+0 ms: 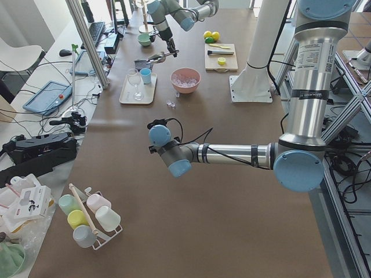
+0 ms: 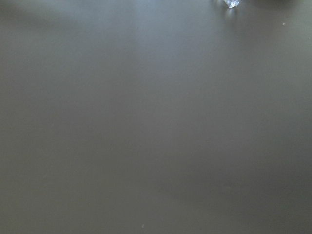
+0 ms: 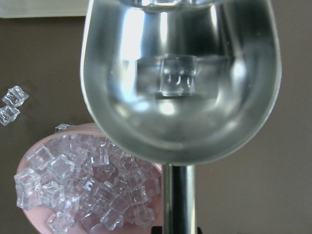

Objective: Put ice in cup with scoop

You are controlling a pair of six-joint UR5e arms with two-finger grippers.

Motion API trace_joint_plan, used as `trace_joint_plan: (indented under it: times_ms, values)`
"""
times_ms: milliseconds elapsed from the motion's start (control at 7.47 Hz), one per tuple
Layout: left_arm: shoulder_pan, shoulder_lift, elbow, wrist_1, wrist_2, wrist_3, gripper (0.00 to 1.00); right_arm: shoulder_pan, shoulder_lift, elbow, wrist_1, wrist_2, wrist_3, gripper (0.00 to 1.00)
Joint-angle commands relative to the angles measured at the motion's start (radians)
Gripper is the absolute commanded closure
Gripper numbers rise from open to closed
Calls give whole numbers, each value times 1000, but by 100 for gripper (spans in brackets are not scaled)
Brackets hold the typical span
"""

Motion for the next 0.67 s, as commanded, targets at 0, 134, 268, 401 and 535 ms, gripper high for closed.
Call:
trace_joint_plan:
  times_ms: [0,134,268,401,535]
  values:
    - [-127,113,19,3,-9,16,1,0,7,-24,-8,58,1,100]
    - [-167,120,30,19,8,15,1,0,4,-24,-18,101,1,100]
    - [-205,121,27,77,10,15,1,0,9,-25,-32,112,1,100]
    - [-240,130,36,106,13,16,1,0,12,-27,-32,133,1,100]
    - [-247,157,42,109,37,16,1,3,15,-27,-35,155,1,100]
